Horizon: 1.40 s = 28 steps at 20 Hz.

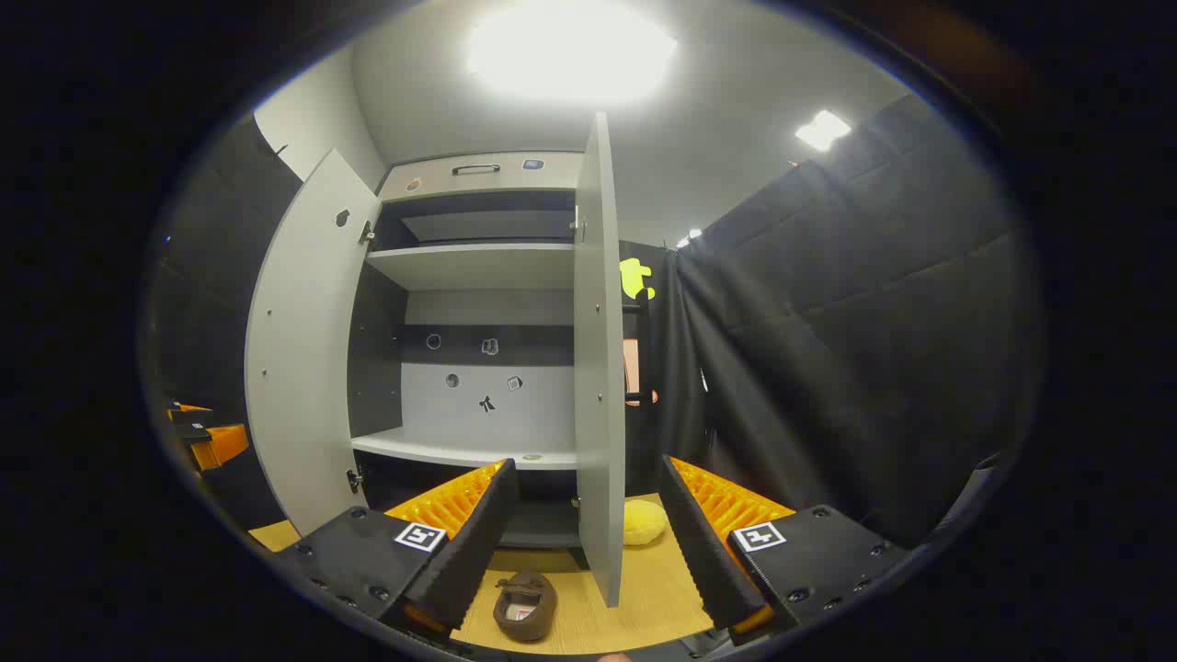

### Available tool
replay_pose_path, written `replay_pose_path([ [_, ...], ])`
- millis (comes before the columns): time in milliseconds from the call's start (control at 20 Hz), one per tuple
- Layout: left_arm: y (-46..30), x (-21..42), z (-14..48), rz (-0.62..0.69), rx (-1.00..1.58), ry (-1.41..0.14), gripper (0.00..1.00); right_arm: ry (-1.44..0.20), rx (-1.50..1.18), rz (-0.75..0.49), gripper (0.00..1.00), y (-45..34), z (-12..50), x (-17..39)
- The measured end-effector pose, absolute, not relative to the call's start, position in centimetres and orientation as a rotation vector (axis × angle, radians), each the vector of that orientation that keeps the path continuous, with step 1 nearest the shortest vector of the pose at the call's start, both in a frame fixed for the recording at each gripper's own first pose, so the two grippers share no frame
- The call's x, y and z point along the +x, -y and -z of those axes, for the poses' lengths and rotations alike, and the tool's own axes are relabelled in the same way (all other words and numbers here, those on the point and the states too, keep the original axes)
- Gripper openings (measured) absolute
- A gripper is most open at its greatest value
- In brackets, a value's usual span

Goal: Grab one shoe with the right hand and put it into the shoe cabinet, grab the other shoe with the left hand and put it into the shoe cabinet; then close the right door with the right hand and the left door with the left hand.

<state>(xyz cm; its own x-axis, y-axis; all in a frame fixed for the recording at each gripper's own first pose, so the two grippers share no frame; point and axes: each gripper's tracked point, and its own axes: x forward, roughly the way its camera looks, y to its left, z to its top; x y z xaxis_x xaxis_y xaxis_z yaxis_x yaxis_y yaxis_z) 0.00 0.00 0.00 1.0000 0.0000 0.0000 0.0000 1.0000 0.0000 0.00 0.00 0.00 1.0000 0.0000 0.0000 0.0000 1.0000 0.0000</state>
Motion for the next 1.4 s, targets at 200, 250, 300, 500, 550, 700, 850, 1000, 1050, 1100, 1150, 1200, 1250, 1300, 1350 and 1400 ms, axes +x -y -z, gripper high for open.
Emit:
replay_pose_path([
  [200,0.1,0.0,0.0,0.006,0.010,-0.001,0.94,0.000,-0.004,-0.001,0.96,0.1,0.0,-0.1],
  [250,0.1,-0.1,0.0,0.006,0.012,0.003,0.94,-0.001,-0.006,0.000,0.96,0.1,0.0,-0.1],
  [300,0.1,-0.1,-0.1,0.006,0.011,0.008,0.94,-0.004,-0.008,-0.002,0.96,0.1,0.1,-0.1],
  [500,-0.2,0.0,0.1,0.003,0.005,0.006,0.94,-0.010,-0.010,0.001,0.98,0.2,-0.1,-0.2],
  [550,-0.2,0.0,0.3,-0.001,0.004,0.004,0.94,-0.007,-0.008,0.002,0.98,0.2,0.2,-0.1],
  [700,-0.5,0.0,0.0,-0.009,0.005,0.004,0.94,-0.010,-0.008,-0.004,0.96,0.1,0.4,0.0],
  [850,-1.2,-0.4,-0.5,-0.025,0.000,0.020,0.94,-0.003,-0.013,-0.017,0.98,0.0,0.3,0.0],
  [1000,-2.8,-0.5,-0.4,-0.048,-0.015,0.016,0.94,-0.004,-0.039,-0.050,0.97,0.0,0.1,0.1],
  [1050,-2.9,-0.6,-0.2,-0.053,-0.018,0.018,0.94,-0.007,-0.046,-0.054,0.98,-0.1,0.1,0.2],
  [1100,-3.2,-0.6,-0.3,-0.060,-0.018,0.018,0.94,-0.015,-0.046,-0.064,0.98,-0.3,0.2,0.2],
  [1150,-3.5,-0.6,-0.3,-0.071,-0.015,0.018,0.94,-0.030,-0.045,-0.080,0.98,-0.4,0.5,0.2],
  [1200,-3.7,-0.5,-0.3,-0.080,-0.013,0.016,0.94,-0.043,-0.044,-0.096,0.98,-0.6,0.8,0.5],
  [1250,-3.8,-0.7,-0.2,-0.086,-0.011,0.016,0.94,-0.057,-0.040,-0.113,0.97,-0.8,1.3,1.0],
  [1300,-4.1,-0.6,-0.3,-0.095,-0.008,0.017,0.94,-0.068,-0.037,-0.131,0.97,-1.1,1.7,1.4],
  [1350,-4.4,-0.6,-0.2,-0.107,-0.002,0.015,0.94,-0.081,-0.042,-0.146,0.96,-1.5,2.5,2.3],
  [1400,-4.6,-0.6,-0.2,-0.117,0.005,0.012,0.94,-0.101,-0.056,-0.159,0.98,-2.2,3.4,3.2],
])
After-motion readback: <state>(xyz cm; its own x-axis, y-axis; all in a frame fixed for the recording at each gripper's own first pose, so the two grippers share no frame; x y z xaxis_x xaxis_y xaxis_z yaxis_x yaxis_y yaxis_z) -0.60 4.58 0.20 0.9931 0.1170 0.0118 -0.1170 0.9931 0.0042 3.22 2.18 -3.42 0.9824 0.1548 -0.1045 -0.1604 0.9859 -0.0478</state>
